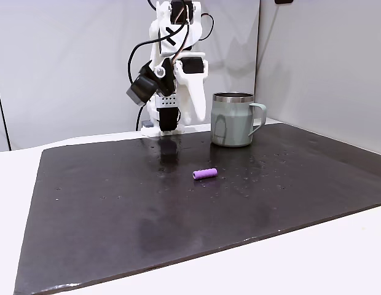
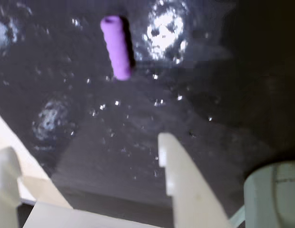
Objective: Grasp a pengrip and put it in the cup.
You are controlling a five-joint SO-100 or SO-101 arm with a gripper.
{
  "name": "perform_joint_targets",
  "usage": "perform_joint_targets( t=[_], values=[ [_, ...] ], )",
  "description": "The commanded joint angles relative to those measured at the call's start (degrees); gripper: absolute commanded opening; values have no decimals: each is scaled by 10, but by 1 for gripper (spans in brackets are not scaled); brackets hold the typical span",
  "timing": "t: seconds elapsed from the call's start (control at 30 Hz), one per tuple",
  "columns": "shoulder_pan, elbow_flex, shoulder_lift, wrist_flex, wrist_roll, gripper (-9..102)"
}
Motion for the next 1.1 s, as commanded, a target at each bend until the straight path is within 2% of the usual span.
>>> perform_joint_targets(
  t=[0.0,0.3,0.5,1.07],
  values=[
    [12,-98,-50,22,-14,29],
    [8,-241,-185,73,-23,28],
    [4,-397,-304,137,-7,28],
    [-21,-461,-410,120,5,27]
  ],
)
